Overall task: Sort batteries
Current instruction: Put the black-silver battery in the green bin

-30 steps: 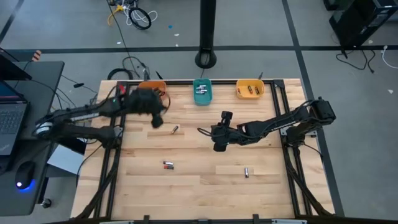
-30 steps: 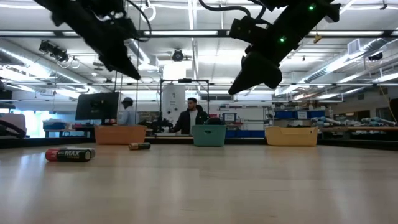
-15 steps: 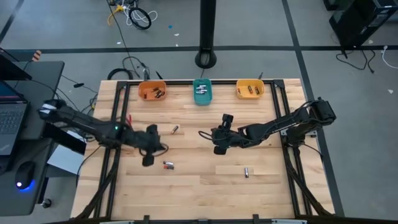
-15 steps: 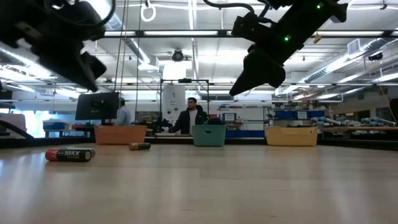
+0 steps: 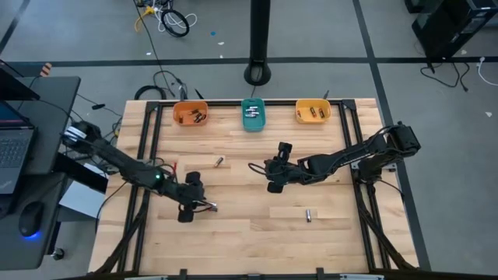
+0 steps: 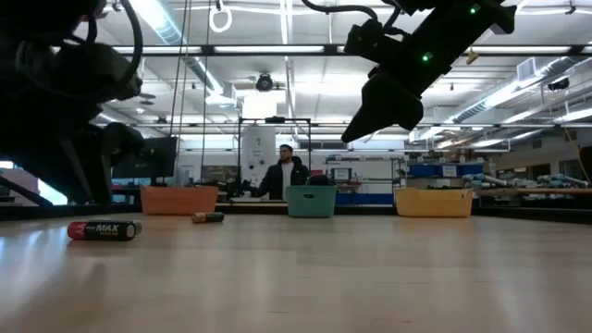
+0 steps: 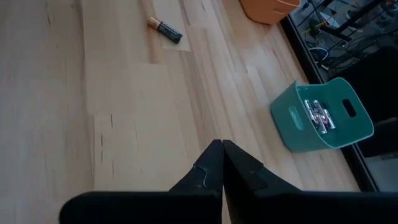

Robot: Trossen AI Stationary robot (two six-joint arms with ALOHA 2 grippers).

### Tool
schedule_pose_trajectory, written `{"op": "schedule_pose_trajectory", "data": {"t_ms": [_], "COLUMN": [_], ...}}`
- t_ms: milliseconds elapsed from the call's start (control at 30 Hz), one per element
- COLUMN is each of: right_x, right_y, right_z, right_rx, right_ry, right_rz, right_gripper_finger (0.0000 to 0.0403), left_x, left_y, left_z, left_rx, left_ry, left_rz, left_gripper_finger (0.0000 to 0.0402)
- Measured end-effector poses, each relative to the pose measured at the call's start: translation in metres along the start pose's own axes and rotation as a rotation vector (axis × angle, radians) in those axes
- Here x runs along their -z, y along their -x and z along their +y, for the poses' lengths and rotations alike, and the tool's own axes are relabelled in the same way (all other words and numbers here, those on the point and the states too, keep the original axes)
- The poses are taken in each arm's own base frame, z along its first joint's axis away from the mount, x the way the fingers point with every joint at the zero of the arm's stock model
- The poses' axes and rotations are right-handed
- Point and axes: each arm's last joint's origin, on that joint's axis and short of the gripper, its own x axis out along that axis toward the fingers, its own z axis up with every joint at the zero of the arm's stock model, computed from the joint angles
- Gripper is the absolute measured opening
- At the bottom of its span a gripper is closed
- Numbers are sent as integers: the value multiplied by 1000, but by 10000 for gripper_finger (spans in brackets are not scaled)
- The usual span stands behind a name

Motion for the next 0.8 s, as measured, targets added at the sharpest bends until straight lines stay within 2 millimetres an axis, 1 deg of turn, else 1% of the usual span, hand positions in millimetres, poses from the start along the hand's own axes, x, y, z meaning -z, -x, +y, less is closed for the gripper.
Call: {"op": "schedule_pose_trajectory", "data": {"t_ms": [133, 267, 433, 633, 800], "right_x": [0, 0, 0, 0, 0], "right_y": [0, 0, 0, 0, 0], "right_z": [0, 0, 0, 0, 0], "right_rx": [0, 0, -1, -1, -2], "right_ry": [0, 1, 1, 1, 1], "right_rz": [1, 1, 1, 1, 1], "right_gripper_finger": [12, 12, 12, 12, 12], "left_x": [2, 3, 6, 6, 5], "left_y": [-7, -12, -18, -25, -28], "left_z": [0, -1, 0, 0, -1], "left_rx": [-26, -29, -51, -69, -69], "left_ry": [-5, -7, -18, -65, -89], "left_rz": [16, 22, 57, 45, 33], "left_gripper_finger": [153, 168, 170, 168, 148]}}
